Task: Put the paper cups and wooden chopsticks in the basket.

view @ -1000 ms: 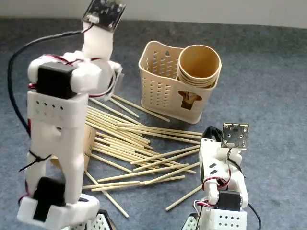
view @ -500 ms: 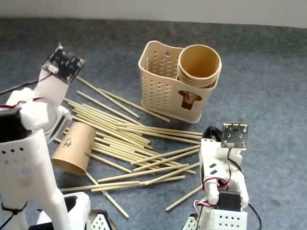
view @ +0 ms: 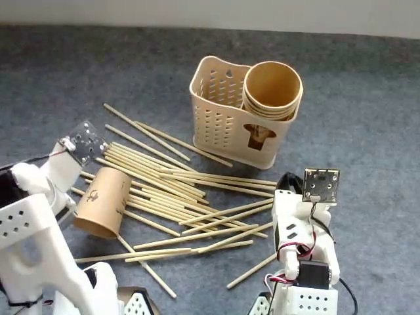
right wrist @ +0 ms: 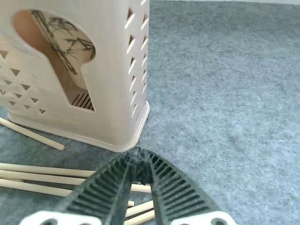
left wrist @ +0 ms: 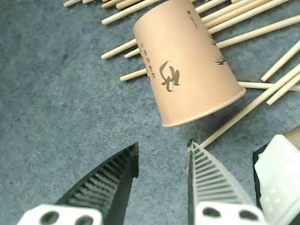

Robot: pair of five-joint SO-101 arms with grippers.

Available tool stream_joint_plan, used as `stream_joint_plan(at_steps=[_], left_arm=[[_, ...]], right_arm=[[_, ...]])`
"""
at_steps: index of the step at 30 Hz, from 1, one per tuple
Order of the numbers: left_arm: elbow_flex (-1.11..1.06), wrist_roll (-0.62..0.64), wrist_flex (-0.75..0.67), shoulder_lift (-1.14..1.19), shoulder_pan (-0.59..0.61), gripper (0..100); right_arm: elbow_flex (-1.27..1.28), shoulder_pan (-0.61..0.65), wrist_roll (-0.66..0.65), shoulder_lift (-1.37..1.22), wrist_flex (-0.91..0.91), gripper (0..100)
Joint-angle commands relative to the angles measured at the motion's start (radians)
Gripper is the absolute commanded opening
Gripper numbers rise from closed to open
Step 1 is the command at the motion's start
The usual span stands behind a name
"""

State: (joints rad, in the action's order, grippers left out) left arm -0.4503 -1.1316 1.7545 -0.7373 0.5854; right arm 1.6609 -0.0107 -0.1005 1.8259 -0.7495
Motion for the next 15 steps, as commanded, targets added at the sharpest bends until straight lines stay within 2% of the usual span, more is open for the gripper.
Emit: stream_joint_plan(at_steps=[1,5,7,10,15], left_arm=[[-0.09,-0.037,-0.035,-0.09,-0.012,18],[-0.22,-0.041,-0.129,-0.162,-0.019,18],[-0.282,-0.086,-0.163,-0.193,-0.019,18],[-0.355,-0.138,-0.167,-0.223,-0.019,18],[-0.424,-0.149,-0.181,-0.232,-0.035,18]], right_arm=[[-0.002,-0.002,-0.012,0.012,0.022,0.8],[-0.002,-0.002,-0.012,0.012,0.022,0.8],[-0.002,-0.002,-0.012,0.012,0.022,0.8],[-0.002,-0.002,-0.012,0.012,0.022,0.8],[-0.002,-0.002,-0.012,0.012,0.022,0.9]])
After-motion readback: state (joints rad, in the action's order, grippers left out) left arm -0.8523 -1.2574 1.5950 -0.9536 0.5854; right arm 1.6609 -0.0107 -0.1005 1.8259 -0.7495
